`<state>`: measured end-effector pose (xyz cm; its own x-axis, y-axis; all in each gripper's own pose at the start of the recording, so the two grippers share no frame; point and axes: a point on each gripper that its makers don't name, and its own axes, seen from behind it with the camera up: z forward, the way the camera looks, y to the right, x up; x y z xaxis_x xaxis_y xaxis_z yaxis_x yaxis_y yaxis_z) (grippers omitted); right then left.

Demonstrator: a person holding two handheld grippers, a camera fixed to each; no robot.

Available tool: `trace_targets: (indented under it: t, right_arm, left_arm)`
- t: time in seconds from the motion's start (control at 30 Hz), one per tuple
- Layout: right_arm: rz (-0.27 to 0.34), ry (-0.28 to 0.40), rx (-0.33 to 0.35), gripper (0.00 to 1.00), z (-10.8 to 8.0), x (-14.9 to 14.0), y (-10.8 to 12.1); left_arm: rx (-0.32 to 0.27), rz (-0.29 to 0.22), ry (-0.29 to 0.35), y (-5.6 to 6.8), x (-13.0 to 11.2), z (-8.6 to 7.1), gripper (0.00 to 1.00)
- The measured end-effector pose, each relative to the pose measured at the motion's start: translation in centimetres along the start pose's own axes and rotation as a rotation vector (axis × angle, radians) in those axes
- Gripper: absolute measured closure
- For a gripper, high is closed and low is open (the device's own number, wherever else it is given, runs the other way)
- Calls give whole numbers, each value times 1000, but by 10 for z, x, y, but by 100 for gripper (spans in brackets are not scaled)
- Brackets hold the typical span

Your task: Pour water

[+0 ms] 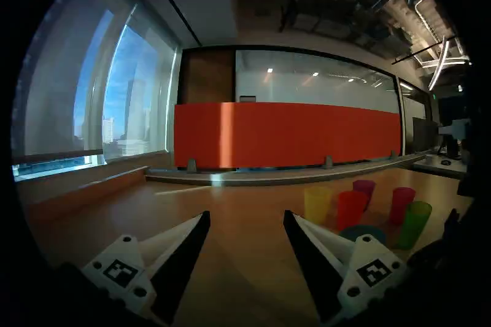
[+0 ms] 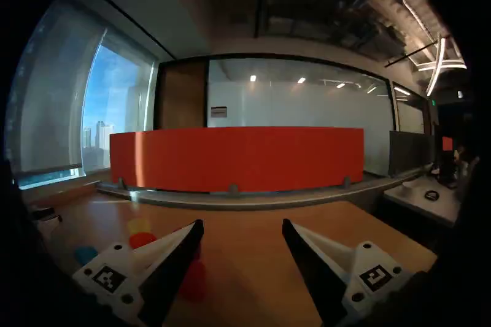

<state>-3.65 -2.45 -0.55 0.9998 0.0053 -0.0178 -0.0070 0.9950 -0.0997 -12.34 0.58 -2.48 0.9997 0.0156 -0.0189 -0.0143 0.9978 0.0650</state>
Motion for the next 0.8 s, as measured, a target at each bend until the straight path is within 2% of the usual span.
trace_targets:
  t: [0.4, 0.8]
  right_arm:
    - [-23, -5, 4, 1, -2, -4, -1]
    - [-65, 20, -6, 1, -10, -11, 5]
  left_arm:
    - [1, 0, -2, 0, -1, 0, 11]
    - [1, 2, -2, 0, -1, 1, 11]
